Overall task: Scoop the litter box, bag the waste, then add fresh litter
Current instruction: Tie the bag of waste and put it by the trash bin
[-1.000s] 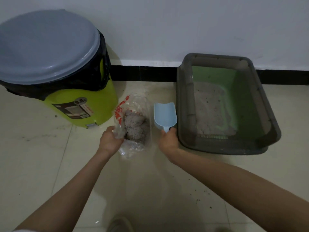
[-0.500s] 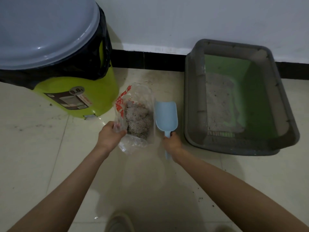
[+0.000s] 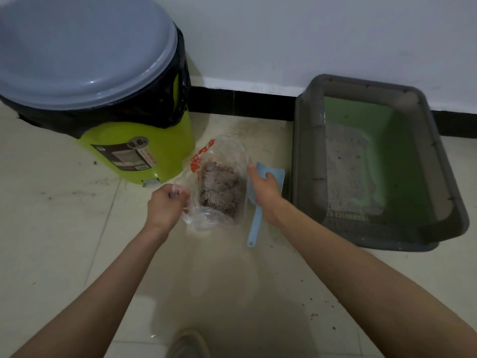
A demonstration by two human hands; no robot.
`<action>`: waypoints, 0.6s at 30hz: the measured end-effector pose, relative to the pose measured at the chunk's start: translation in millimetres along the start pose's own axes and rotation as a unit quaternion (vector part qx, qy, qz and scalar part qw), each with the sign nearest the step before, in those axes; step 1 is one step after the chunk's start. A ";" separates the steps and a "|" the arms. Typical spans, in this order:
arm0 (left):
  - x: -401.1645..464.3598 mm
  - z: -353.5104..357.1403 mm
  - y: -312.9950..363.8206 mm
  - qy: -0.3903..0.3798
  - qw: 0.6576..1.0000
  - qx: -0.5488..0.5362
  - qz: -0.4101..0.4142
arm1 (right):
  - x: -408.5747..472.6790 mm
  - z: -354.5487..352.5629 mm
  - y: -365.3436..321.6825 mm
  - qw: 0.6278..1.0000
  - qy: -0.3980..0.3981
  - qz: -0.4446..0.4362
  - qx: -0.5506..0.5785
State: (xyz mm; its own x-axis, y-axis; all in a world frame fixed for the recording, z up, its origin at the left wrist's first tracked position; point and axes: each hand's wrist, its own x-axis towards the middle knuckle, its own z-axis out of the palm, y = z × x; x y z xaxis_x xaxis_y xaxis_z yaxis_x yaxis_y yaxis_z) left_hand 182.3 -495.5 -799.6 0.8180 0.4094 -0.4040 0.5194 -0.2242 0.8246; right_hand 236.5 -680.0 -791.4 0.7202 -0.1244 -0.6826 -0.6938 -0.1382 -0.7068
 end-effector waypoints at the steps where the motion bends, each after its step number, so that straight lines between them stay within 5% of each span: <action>1: -0.4 -1.4 2.3 0.003 1.000 -0.011 0.001 | 9.2 4.8 -5.4 0.999 -0.010 0.015 0.034; 7: -6.4 -9.7 25.0 -0.004 0.998 -0.060 0.019 | 33.0 27.5 -10.6 0.994 -0.057 0.070 0.068; 9: -8.1 -12.3 37.0 -0.013 0.998 -0.047 0.047 | 30.3 28.8 -8.1 0.996 -0.064 0.031 -0.056; 12: -7.6 -16.3 55.4 -0.008 0.995 -0.002 0.100 | 21.7 25.1 -4.5 0.947 -0.027 -0.076 -0.312; 18: -8.5 -41.7 72.1 0.072 0.954 0.193 0.219 | 29.4 26.9 -2.2 0.954 0.007 -0.050 -0.296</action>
State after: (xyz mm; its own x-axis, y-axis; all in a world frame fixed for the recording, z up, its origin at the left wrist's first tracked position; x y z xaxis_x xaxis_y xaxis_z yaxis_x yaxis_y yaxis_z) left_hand 202.5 -478.3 -720.2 0.9493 0.3131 0.0277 0.2107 -0.6992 0.6832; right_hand 259.0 -656.9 -814.9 0.7852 -0.0936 -0.6121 -0.4992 -0.6805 -0.5363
